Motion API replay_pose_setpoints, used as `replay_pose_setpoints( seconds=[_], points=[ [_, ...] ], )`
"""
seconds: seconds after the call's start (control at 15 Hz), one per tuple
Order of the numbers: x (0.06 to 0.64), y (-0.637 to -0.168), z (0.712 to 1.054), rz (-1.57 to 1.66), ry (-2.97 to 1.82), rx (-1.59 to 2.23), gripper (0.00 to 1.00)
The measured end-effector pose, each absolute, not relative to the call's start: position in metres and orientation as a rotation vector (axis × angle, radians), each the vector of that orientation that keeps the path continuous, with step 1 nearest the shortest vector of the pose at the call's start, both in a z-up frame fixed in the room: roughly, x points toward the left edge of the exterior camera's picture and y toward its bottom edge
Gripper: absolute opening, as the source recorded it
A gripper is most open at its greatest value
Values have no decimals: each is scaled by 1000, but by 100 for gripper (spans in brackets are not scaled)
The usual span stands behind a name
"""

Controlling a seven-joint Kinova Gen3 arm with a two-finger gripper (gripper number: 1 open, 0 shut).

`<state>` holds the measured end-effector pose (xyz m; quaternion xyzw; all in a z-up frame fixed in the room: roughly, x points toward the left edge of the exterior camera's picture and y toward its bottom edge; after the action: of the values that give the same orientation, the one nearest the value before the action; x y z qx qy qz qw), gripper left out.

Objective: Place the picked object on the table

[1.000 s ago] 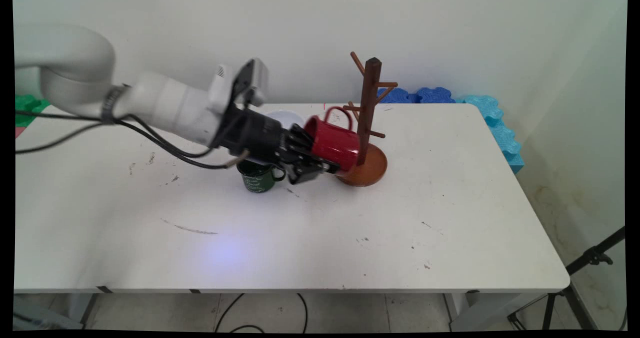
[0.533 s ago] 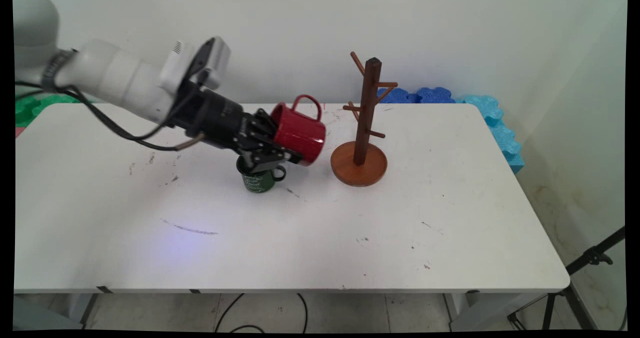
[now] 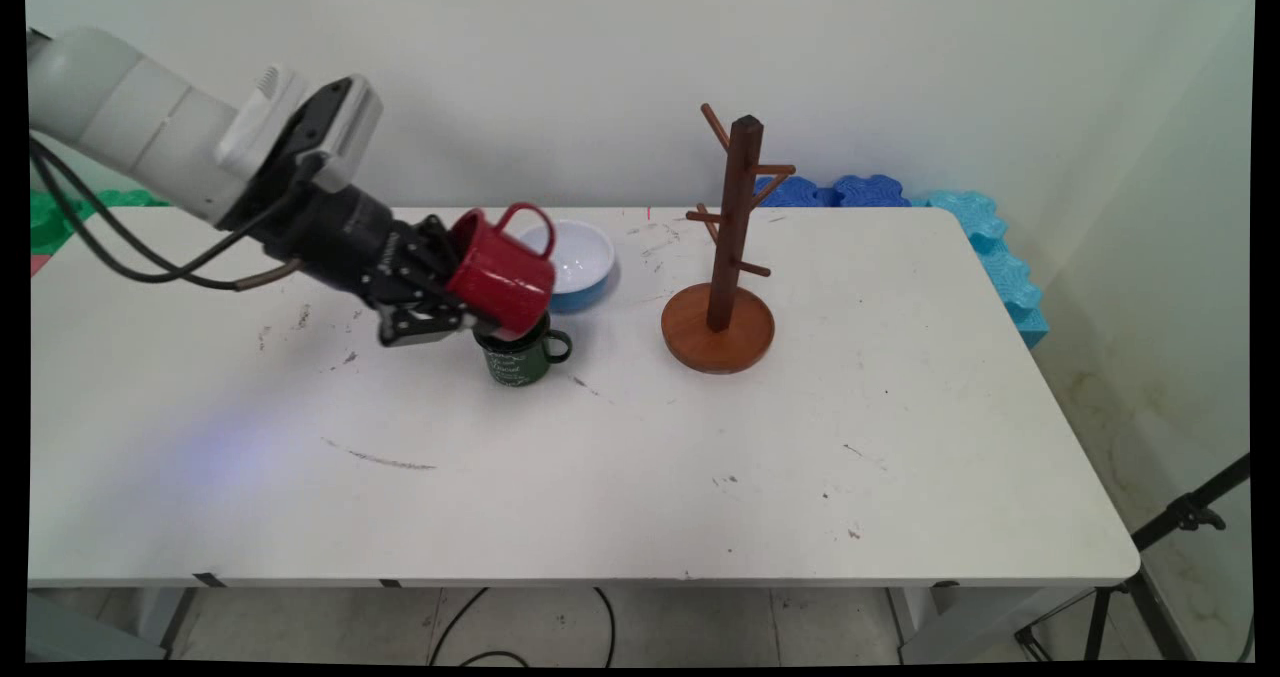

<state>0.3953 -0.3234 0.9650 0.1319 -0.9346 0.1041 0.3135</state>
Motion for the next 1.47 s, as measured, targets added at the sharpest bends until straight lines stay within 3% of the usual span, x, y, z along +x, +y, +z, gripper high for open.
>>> replay_pose_setpoints(
  seconds=[0.53, 1.47],
  points=[
    [413, -309, 969, 236, -2686, 237, 0],
    [391, -312, 904, 243, -2874, -111, 0]
  ],
)
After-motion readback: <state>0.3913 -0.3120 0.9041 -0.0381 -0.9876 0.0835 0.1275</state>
